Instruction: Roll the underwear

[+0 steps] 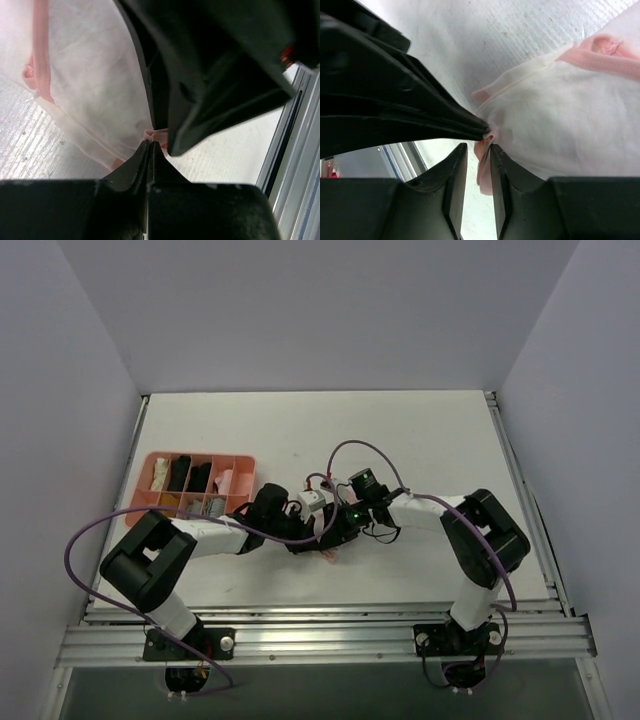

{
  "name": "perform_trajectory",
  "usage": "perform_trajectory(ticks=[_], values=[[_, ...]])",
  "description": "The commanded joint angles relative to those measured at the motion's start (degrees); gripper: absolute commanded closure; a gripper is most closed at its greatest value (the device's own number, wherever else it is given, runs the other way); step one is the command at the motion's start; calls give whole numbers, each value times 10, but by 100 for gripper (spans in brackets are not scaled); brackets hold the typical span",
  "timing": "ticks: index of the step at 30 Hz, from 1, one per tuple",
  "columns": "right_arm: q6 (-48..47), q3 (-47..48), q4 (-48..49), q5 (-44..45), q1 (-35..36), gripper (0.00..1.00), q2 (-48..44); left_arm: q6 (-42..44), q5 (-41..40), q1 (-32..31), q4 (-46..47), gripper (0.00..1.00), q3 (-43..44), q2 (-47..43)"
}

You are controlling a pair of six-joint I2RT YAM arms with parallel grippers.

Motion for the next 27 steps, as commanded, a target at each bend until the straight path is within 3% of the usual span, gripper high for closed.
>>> perform_trajectory(ticks=[1, 4, 7, 12, 17, 27], values=[[-4, 8, 9, 10, -4, 75, -48, -8, -13, 6, -9, 98, 27, 13], [-13, 8, 2, 51, -1, 66, -66, -13, -15, 12, -14, 98, 32, 19], [-35, -6, 5, 82, 7, 62, -91, -21, -8, 21, -11, 98, 31, 19], [-81, -26, 6, 204, 64, 57, -131, -43, 14, 54, 10, 98, 22, 18], [-101, -41, 31, 268, 120, 55, -149, -46, 22, 59, 13, 98, 23, 23], [-98, -67, 77, 397, 144, 55, -171, -63, 38, 78, 15, 98, 29, 36]])
